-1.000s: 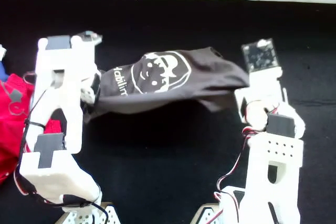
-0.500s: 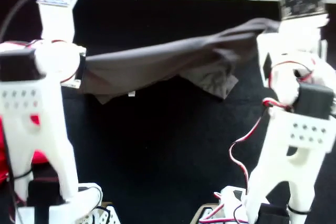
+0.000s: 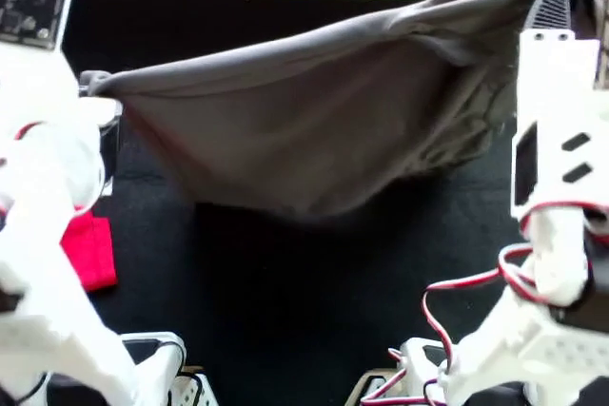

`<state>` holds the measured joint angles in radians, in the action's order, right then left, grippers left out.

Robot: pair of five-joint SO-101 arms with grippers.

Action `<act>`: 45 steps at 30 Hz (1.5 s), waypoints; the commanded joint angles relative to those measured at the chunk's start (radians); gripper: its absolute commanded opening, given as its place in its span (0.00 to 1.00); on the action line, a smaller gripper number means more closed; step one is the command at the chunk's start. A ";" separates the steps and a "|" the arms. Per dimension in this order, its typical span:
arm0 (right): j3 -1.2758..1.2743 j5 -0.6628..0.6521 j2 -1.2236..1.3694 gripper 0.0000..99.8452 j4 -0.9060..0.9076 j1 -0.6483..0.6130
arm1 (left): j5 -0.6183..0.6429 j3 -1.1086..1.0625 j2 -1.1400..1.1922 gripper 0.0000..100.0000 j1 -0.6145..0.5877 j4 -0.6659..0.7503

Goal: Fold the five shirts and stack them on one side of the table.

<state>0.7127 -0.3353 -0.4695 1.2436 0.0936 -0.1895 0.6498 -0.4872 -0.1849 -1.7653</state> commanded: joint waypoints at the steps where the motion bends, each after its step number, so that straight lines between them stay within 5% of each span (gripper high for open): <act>1: 0.056 0.015 -0.001 0.01 0.007 0.022 | -0.009 0.025 -0.019 0.01 0.002 -0.002; 29: 0.047 0.017 -0.223 0.01 0.048 0.018 | -0.009 0.024 -0.249 0.01 -0.136 -0.002; 39: -0.499 0.012 -0.012 0.01 -0.182 -0.024 | -0.049 -0.344 0.127 0.01 -0.122 0.161; 45: -0.636 0.014 0.251 0.01 -0.420 -0.064 | -0.089 -0.222 0.492 0.01 -0.074 0.328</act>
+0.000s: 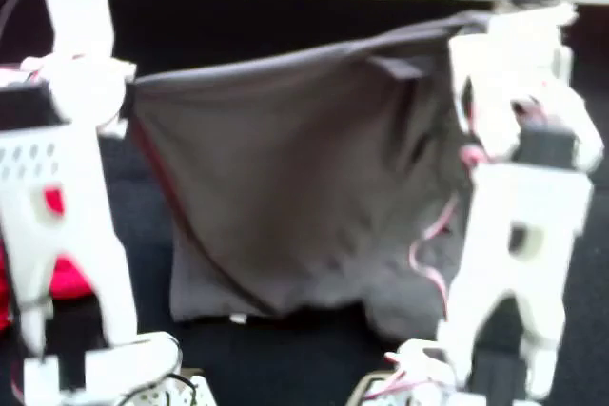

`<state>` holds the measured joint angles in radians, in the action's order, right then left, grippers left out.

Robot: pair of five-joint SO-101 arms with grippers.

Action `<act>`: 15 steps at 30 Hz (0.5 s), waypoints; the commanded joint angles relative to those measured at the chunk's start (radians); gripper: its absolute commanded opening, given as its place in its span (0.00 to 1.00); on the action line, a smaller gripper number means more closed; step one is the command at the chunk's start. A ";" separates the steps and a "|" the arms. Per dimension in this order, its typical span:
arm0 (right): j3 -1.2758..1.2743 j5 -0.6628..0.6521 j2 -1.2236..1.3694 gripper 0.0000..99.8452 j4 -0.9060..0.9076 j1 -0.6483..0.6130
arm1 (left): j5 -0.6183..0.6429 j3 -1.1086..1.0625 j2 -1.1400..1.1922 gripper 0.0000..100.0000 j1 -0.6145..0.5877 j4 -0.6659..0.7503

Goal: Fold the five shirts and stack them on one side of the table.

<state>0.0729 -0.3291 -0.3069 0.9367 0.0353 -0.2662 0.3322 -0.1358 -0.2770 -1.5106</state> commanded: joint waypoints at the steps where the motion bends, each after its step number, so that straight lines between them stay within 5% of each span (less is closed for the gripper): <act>1: 0.045 0.009 0.133 0.01 -0.127 -0.005 | -0.026 0.160 0.197 0.01 0.021 0.083; 9: 0.547 0.009 0.427 0.01 0.038 -0.012 | -0.103 0.817 0.588 0.01 0.042 -0.038; 15: 0.819 0.011 0.593 0.01 0.163 -0.012 | -0.129 1.095 0.728 0.01 0.036 -0.103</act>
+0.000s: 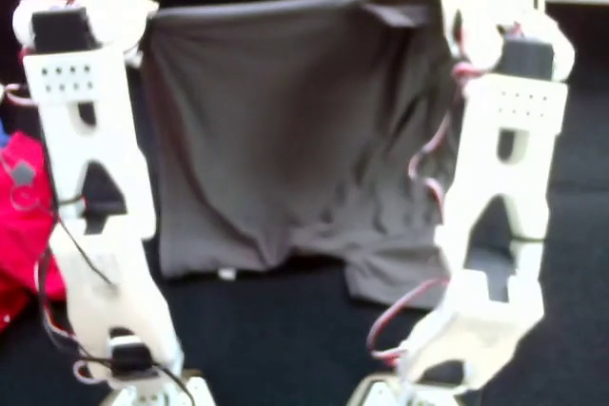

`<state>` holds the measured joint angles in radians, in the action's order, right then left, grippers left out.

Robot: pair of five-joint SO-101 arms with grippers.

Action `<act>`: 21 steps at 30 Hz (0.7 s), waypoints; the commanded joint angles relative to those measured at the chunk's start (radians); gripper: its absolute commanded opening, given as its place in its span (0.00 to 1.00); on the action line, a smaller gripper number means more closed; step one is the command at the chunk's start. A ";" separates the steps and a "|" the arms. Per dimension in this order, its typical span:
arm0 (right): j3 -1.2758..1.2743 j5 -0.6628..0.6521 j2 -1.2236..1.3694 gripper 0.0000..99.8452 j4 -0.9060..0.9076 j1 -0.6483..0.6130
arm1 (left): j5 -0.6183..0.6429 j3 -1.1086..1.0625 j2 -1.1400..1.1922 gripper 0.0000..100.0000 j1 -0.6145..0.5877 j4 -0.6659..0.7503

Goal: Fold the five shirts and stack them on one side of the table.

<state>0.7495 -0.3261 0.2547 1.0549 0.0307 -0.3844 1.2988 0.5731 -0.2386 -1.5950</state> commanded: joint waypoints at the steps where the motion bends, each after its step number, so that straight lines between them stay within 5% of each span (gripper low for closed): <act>1: 0.165 0.008 0.053 0.01 0.074 -0.013 | -0.011 0.133 0.033 0.01 -0.002 -0.025; 21: 0.137 0.005 0.348 0.01 0.567 -0.081 | -0.009 0.024 0.392 0.01 -0.036 -0.173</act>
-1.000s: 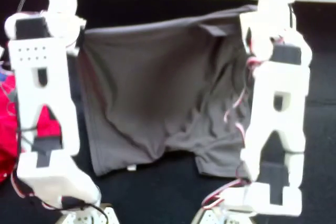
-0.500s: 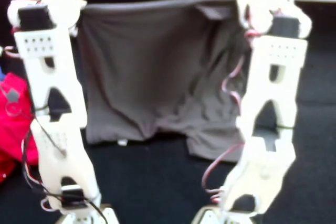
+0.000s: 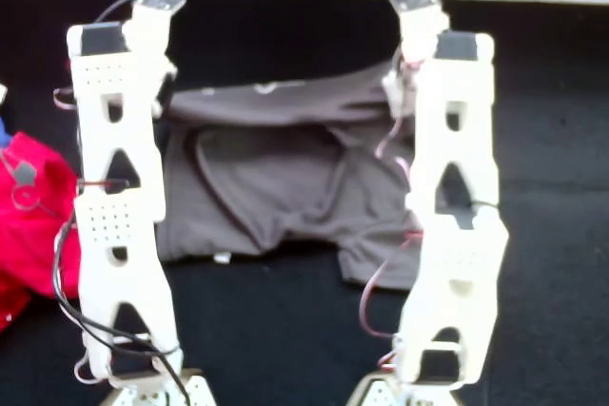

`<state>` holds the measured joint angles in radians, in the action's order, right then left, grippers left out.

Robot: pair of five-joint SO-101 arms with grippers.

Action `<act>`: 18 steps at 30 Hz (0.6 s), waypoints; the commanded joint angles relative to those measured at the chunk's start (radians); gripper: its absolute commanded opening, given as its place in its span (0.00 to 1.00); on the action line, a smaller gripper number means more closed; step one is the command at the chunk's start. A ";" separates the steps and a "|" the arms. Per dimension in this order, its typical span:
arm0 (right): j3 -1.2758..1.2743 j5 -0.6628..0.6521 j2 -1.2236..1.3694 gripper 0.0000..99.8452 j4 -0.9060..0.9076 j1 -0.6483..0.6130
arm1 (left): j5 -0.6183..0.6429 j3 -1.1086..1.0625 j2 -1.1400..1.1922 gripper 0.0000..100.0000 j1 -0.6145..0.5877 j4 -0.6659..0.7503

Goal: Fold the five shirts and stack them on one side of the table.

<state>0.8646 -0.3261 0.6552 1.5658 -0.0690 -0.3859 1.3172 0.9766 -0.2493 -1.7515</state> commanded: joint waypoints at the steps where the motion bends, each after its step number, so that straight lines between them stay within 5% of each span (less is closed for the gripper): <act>1: 0.022 0.002 -0.067 0.01 0.087 0.022 | -0.008 0.004 -0.018 0.01 -0.033 -0.018; 5: 0.013 0.002 -0.093 0.01 0.194 0.024 | -0.006 -0.147 -0.119 0.01 -0.071 -0.023; 10: -0.067 0.000 -0.099 0.01 0.197 0.042 | -0.058 -0.590 -0.338 0.01 -0.039 -0.017; 18: -0.443 -0.089 -0.271 0.01 0.193 0.113 | -0.089 -0.983 -0.555 0.01 -0.002 0.023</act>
<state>0.5470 -0.3629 0.5201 1.7484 0.0169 -0.4657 0.4120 0.5255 -0.2616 -1.7484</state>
